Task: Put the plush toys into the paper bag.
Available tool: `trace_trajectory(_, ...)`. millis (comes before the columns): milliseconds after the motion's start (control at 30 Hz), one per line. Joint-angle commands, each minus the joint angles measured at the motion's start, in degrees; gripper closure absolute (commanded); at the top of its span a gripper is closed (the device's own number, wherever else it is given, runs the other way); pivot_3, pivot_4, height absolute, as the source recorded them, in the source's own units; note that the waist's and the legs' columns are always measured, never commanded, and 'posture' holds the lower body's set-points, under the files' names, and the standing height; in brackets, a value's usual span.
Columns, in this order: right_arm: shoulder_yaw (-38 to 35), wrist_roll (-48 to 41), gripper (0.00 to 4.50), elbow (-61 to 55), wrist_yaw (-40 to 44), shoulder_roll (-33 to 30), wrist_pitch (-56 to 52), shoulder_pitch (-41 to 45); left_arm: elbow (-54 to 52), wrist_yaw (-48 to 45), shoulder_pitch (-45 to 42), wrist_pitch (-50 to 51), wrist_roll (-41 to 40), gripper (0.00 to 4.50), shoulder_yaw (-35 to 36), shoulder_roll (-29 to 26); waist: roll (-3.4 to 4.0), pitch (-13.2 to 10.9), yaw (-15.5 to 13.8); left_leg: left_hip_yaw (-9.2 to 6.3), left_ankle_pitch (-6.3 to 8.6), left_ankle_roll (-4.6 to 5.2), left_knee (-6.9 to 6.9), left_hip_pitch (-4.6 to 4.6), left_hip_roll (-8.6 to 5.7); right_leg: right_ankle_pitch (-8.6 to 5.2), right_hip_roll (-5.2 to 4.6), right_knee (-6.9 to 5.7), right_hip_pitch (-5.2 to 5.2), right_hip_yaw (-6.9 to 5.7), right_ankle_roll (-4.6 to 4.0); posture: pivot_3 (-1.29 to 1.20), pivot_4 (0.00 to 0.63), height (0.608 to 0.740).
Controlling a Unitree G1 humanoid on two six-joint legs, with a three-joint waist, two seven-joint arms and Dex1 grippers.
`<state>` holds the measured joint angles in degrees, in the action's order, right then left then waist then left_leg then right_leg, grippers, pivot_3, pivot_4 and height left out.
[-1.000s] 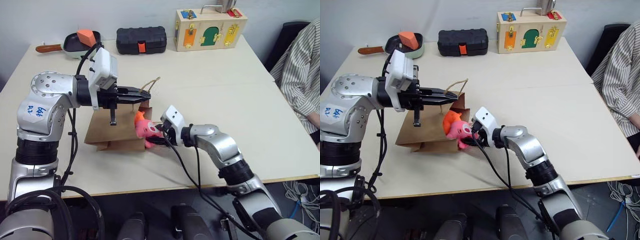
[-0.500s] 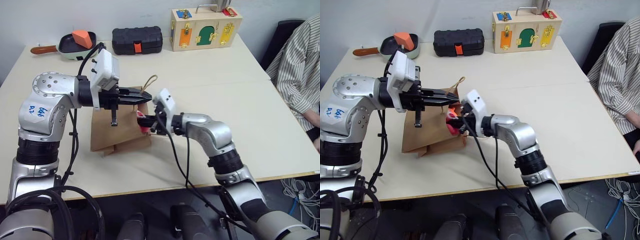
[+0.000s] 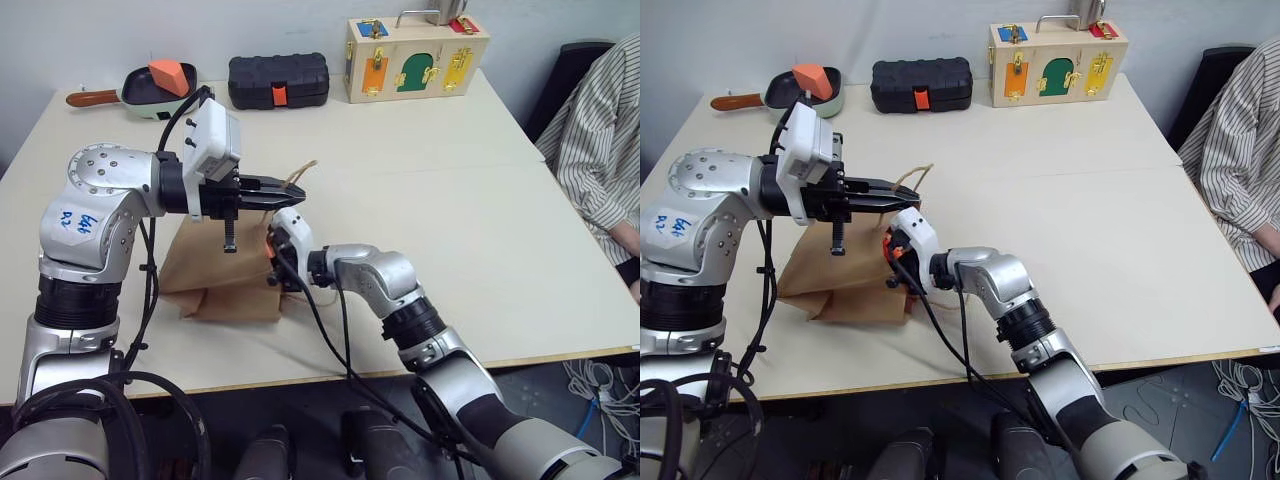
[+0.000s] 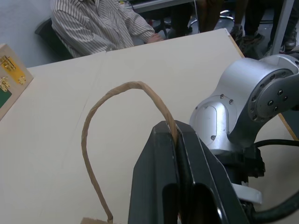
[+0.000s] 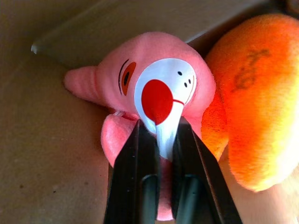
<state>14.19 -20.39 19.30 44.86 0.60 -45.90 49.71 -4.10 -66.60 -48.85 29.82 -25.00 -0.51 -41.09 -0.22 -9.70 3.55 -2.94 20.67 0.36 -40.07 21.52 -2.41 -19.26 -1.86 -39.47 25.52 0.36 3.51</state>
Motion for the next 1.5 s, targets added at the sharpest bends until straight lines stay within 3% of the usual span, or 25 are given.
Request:
trace_trajectory(33, -1.93, -2.22, 2.87, -6.10, 1.13, -2.03, -2.38, -0.12, -1.91, 0.57, -0.28, -1.06, -0.77, 4.50, 1.74, -0.79, 0.00, 0.00, -0.05, 0.00, 0.00, 0.00, 0.00, 0.00, 0.00, 0.00, 0.00, 0.00, 0.00, 0.00, 0.00, 0.00, 0.150, 0.740)
trace_trajectory(233, -4.29, -5.96, 0.85, -14.34, 2.53, -6.33, -5.88, -1.51, -1.65, 0.92, -0.30, -1.29, -0.78, 4.50, 1.56, -0.46, 0.00, 0.00, -0.12, 0.00, 0.00, 0.00, 0.02, 0.00, 0.00, 0.00, 0.00, 0.01, 0.00, 0.00, 0.00, 0.00, 0.150, 0.740)
trace_trajectory(500, -11.01, -11.29, 0.85, -29.04, -0.44, -16.62, -14.39, -6.81, -1.40, 0.88, -0.34, -1.57, -0.86, 4.50, 1.13, -0.04, 0.00, 0.00, -0.57, 0.00, 0.00, 0.01, 0.02, 0.01, -0.01, 0.00, -0.02, 0.05, -0.03, 0.01, 0.00, 0.00, 0.150, 0.740)
trace_trajectory(667, -25.34, -17.62, 0.85, -39.61, -9.02, -21.18, -33.43, -13.47, -1.67, 0.78, -0.14, -1.38, -1.23, 4.50, 1.17, 0.20, -0.01, 0.00, -1.64, 0.02, 0.01, 0.02, 0.05, 0.04, -0.02, 0.00, -0.04, 0.12, -0.03, 0.03, 0.00, 0.00, 0.150, 0.740)
trace_trajectory(800, -33.55, -20.95, 0.85, -43.58, -13.08, -17.58, -45.19, -18.11, -1.99, 0.87, 0.14, -1.32, -1.45, 4.50, 1.16, 0.32, -0.01, 0.00, -1.80, 0.13, 0.01, 0.03, 0.10, 0.06, 0.01, 0.00, -0.01, 0.28, -0.06, 0.10, 0.00, 0.00, 0.150, 0.740)
trace_trajectory(1033, -38.02, -24.06, 0.85, -38.42, -23.90, -8.14, -46.60, -23.36, -2.96, 1.09, 0.46, -0.87, -1.75, 4.50, 1.04, 0.40, 0.00, 0.00, -1.85, 0.20, 0.01, 0.03, 0.09, 0.05, 0.03, 0.00, 0.02, 0.26, -0.05, 0.17, 0.00, 0.00, 0.150, 0.740)
trace_trajectory(1200, -42.87, -26.21, 0.85, -29.68, -31.68, -0.54, -46.60, -20.40, -3.11, 0.86, 0.16, -0.67, -1.67, 4.50, 1.07, -0.02, 0.00, 0.00, -1.56, 0.19, 0.01, 0.03, 0.10, 0.03, 0.03, 0.00, 0.03, 0.25, -0.05, 0.16, 0.00, 0.00, 0.150, 0.740)
trace_trajectory(1433, -43.33, -23.27, 0.85, -21.47, -35.52, 4.33, -44.92, -14.83, -3.50, 1.00, 0.01, -0.43, -1.53, 4.50, 1.13, -0.28, 0.01, 0.01, -0.59, 0.22, 0.00, 0.02, 0.11, -0.05, 0.04, 0.00, 0.05, 0.12, -0.05, 0.16, 0.00, 0.00, 0.150, 0.740)
trace_trajectory(1500, -41.48, -21.88, 1.25, -20.34, -35.54, 3.68, -42.05, -14.65, -3.71, 1.08, 0.10, -0.36, -1.51, 4.50, 1.19, -0.40, 0.02, 0.01, -0.34, 0.20, 0.00, 0.02, 0.14, -0.08, 0.05, 0.00, 0.05, 0.04, -0.05, 0.16, 0.00, 0.00, 0.150, 0.740)
